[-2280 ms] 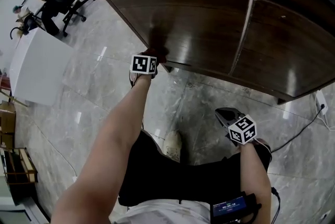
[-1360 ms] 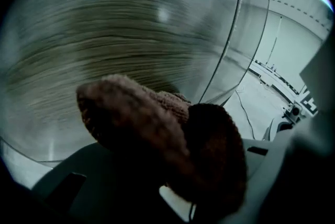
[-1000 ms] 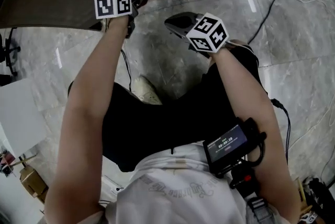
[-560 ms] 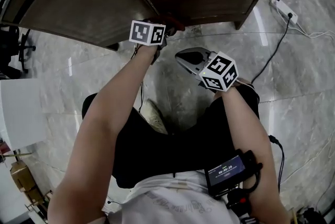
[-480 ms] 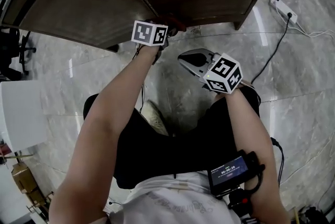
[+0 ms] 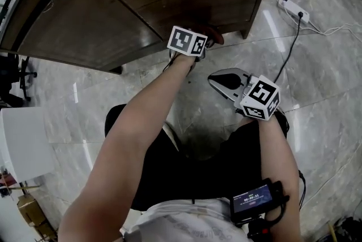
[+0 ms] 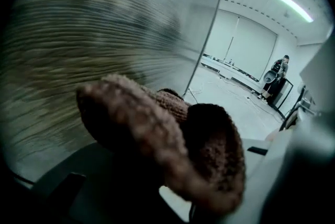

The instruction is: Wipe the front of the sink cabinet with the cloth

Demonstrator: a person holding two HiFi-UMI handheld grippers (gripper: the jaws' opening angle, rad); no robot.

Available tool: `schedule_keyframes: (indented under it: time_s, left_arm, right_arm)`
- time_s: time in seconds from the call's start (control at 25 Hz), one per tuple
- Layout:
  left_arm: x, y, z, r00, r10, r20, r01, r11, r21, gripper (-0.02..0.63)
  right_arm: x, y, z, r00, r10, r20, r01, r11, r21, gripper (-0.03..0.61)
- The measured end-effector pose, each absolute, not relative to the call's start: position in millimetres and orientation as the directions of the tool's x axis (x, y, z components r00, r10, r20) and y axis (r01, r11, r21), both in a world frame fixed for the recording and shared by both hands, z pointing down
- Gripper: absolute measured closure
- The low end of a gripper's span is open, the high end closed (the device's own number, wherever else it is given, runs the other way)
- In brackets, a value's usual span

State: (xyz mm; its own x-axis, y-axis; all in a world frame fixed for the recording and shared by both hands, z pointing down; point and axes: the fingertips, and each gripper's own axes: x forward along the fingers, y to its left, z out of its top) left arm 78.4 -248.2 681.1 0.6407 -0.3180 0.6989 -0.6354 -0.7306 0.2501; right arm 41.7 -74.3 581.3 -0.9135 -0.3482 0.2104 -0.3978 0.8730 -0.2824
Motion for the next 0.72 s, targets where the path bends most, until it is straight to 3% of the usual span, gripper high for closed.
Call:
schedule_keyframes:
  time_s: [0.28, 0.52, 0.72]
  left_arm:
    - [160, -253, 683, 0.682, -0.258, 0.684, -0.536, -0.813, 0.227, 0.494]
    - [221, -256, 675, 0.750, -0.209, 0.628, -0.480, -0.825, 0.298, 0.494]
    - [251, -257, 653, 0.788, -0.241, 0.566, -0.460, -0.842, 0.282, 0.494]
  right_arm:
    - [82, -63, 587, -0.876, -0.406, 0.262, -0.471, 0.837, -0.278, 0.566]
    - [101, -61, 584, -0.828, -0.488, 0.275, -0.554, 0.786, -0.274, 0.566]
    - [104, -53, 588, -0.816, -0.491, 0.306, -0.566, 0.786, -0.248, 0.566]
